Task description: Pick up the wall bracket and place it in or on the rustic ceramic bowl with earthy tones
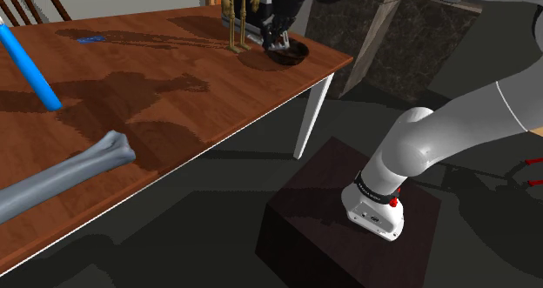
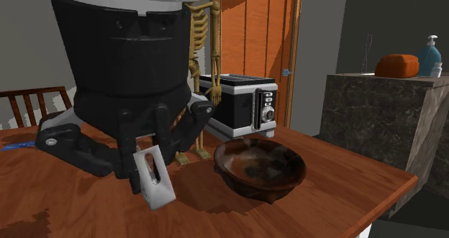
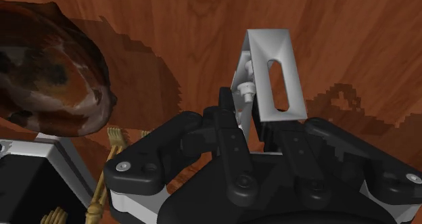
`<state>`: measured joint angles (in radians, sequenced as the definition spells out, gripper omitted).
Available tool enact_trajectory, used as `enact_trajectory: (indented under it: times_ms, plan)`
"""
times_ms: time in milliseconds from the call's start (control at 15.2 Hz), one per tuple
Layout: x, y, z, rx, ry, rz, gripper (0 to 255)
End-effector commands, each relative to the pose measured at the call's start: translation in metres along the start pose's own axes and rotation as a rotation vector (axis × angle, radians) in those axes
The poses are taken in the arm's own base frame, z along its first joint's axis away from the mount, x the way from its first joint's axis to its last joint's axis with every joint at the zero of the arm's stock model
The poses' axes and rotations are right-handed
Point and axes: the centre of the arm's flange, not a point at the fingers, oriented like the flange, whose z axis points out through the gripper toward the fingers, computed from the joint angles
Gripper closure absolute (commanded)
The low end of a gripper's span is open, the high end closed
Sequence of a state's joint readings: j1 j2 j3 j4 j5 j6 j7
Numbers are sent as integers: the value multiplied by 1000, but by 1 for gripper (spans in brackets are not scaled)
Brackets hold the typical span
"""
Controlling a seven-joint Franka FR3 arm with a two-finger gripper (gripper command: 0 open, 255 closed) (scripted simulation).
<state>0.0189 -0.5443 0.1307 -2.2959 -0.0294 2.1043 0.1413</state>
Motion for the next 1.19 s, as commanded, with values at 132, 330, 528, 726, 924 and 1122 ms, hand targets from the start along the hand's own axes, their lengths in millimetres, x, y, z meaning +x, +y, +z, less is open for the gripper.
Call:
enact_trajectory:
  times_ms: [132,330,528,726,924,1122]
  plan:
    - [13,48,9,0,0,0,255]
    - [24,85,16,0,0,0,255]
    - [35,123,23,0,0,0,255]
    - [46,160,30,0,0,0,255]
    - [57,198,38,0,0,0,255]
    - [68,235,45,0,0,0,255]
